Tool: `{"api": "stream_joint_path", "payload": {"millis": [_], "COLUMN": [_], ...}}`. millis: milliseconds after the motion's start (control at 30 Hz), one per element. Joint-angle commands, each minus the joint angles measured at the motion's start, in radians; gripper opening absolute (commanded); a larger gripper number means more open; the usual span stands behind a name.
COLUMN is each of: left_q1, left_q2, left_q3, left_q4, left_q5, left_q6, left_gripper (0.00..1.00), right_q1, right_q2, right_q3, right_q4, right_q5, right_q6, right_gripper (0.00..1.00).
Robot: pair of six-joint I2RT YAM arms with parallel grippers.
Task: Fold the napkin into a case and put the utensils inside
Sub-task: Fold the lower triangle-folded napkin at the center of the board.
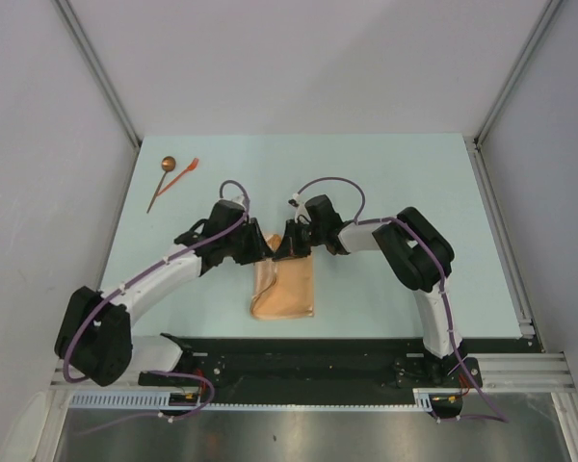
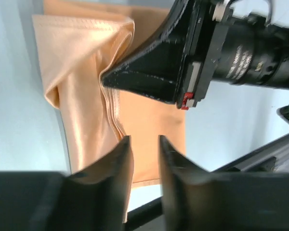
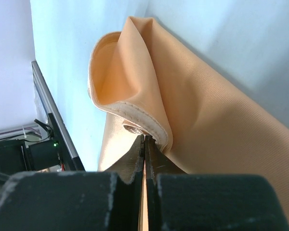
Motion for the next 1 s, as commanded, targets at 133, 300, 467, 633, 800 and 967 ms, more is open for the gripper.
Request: {"api": "stream_joint_path", "payload": {"millis": [133,300,467,633,800,967], "left_q1": [0.103,0.077,0.036,0.024,0.022,0.02], "left_q2": [0.057,0.101,0.083,0.034,0.015,-0.023], "left_q3": [-0.071,-0.099,-0.192,-0.258,-0.269,-0.263], "left_q4": [0.083,0.136,0.182,0.204,0.204,0.182], "left_q5": [0.11,0.151,0.18,0.187,0.184,0.179], "left_q6": [0.099,0.09,0.047,0.014,0.007,0.008], "left_gripper": [0.05,0.0,0.0,0.0,0.0,0.0], "right_q1": [-0.005,-0.005,-0.004,0.015,0.047,0.085], "right_q2": [-0.015,-0.024,-0.069,-0.164,-0.192,-0.169], "right_q3": [0.023,0.031,0.071,0.115,0.111,0.063], "right_q4": [-0.028,-0.052,-0.121,-0.326,-0.371,-0.286], "right_q5": [-0.015,-0.009,0.008,0.069,0.06,0.03], "right_q6": [-0.047,-0.05,-0.047,-0.109,-0.122,-0.087], "right_gripper": [0.0,0.0,0.01,0.07,0.12,0.12]}}
